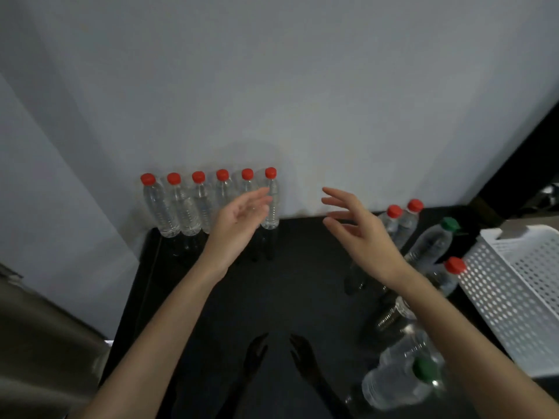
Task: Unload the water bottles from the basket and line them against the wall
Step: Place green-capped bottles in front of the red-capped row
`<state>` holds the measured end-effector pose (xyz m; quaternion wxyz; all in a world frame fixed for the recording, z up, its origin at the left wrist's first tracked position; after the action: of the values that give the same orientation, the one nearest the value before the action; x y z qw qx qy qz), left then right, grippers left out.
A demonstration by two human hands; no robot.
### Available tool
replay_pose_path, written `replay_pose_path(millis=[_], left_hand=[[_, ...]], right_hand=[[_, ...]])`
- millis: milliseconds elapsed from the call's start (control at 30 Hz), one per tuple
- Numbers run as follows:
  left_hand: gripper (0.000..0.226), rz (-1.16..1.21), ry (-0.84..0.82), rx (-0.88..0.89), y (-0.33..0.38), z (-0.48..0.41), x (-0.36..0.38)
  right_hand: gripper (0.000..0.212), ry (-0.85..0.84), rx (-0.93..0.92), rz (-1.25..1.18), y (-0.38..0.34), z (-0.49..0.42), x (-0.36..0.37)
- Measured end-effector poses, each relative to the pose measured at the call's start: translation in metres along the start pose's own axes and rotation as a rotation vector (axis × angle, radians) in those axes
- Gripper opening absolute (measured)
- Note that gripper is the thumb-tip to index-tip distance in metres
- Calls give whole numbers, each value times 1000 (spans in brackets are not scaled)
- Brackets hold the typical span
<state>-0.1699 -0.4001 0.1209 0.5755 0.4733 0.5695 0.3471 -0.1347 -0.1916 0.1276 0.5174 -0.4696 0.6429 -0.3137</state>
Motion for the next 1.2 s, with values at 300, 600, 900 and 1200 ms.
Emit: replay_pose_path(millis=[300, 600, 900, 1200], left_hand=[[33, -83, -168, 147, 17, 95, 55], [41, -116, -434, 75, -7, 159, 151], [75, -323, -534, -34, -49, 178, 240], [58, -312, -222, -169, -68, 187, 278]], right_hand=[[41, 179, 53, 236, -10, 135, -30], [45, 283, 173, 371, 13, 220, -82], [60, 102, 263, 318, 97, 228, -116], [53, -139, 211, 150, 155, 206, -108]])
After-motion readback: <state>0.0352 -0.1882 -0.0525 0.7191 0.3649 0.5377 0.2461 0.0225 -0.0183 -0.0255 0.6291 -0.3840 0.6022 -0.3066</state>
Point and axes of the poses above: each hand's wrist, its own z-axis away from the middle knuckle, its own x-axis out of the palm, y = z × x, the point moved 6 cm from there along -z, towards the middle knuckle, and after that the axes turned 9 degrees about -z, right-handed, at the moved point
